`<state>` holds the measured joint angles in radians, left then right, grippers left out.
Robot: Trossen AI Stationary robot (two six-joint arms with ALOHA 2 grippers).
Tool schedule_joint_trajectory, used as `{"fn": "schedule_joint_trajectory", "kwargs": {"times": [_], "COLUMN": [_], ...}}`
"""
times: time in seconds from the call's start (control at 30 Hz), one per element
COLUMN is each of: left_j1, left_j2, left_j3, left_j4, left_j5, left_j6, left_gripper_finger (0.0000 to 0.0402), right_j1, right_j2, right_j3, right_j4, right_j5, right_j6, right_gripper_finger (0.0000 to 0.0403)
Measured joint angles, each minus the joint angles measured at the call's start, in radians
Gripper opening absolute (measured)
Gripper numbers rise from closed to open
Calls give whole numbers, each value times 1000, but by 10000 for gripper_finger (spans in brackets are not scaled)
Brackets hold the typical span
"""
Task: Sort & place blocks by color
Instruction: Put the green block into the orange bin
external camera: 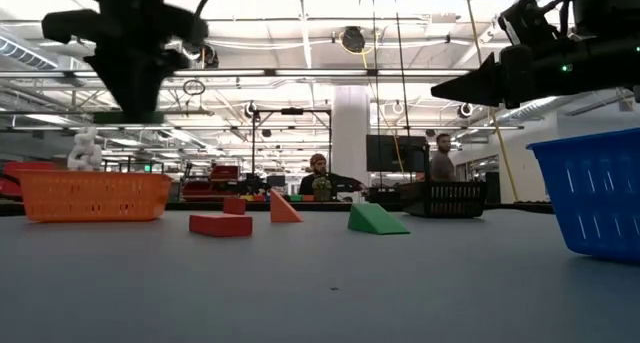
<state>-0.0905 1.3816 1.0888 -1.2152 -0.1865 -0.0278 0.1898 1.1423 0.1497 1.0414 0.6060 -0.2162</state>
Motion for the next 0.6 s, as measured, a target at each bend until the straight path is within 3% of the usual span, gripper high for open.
{"fn": "schedule_joint_trajectory", "kwargs": {"times": [0.13, 0.33, 0.6], "left_j1": [48, 90, 92], "left_j2": [1, 2, 1], "left_j3": [-61, -218, -244], "left_j4": [-27, 120, 167], "left_j5": [13, 57, 23], "left_j6": [-102, -215, -218], "left_gripper_finger": [107, 114, 278], "right_j1": [1, 3, 3], "right_j2": [0, 0, 0], "right_j3": [0, 0, 0], "right_j4": [-4, -4, -4], "right_j5": [-3, -5, -5], "right_j6": [21, 45, 43], "right_gripper_finger": [196, 196, 196]}}
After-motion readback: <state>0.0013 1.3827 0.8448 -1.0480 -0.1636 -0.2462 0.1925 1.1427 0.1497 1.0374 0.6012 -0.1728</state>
